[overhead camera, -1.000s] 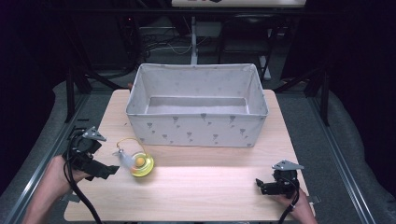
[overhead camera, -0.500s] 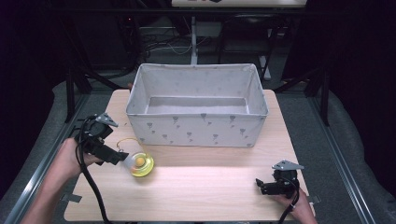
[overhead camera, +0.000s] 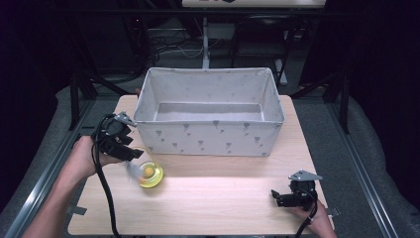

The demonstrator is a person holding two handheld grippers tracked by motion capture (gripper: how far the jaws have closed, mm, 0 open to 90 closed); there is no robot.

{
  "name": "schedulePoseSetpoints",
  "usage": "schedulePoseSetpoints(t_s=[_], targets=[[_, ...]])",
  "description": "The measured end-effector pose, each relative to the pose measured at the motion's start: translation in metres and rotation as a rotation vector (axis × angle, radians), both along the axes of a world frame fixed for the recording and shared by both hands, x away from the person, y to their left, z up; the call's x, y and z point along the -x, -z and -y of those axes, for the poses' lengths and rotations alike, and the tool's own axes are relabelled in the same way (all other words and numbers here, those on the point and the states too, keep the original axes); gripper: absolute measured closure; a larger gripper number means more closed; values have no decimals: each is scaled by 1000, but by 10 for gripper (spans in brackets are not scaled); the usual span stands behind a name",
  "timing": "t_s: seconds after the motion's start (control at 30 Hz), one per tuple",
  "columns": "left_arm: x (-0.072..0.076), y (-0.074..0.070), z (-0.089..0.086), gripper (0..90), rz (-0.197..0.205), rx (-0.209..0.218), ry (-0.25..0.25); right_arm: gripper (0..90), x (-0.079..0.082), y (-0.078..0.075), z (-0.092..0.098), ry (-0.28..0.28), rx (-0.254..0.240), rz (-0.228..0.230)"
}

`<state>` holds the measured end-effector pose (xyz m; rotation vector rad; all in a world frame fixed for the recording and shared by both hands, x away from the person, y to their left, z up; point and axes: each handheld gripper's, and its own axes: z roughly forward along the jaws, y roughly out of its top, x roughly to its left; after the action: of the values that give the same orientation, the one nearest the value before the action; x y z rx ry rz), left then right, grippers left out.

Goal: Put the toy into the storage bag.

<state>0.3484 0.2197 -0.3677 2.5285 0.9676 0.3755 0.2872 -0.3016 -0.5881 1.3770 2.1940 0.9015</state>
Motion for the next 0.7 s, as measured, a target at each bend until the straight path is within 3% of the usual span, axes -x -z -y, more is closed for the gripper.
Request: schedulePoseSetpoints(t_s=[0.4, 0.7], targets=[[-2, -3, 7, 744, -1, -24, 30, 0, 0, 0, 0, 0, 0, 0], [-1, -3, 7, 871, -4, -47, 35, 0, 0, 0, 0, 0, -1, 0]])
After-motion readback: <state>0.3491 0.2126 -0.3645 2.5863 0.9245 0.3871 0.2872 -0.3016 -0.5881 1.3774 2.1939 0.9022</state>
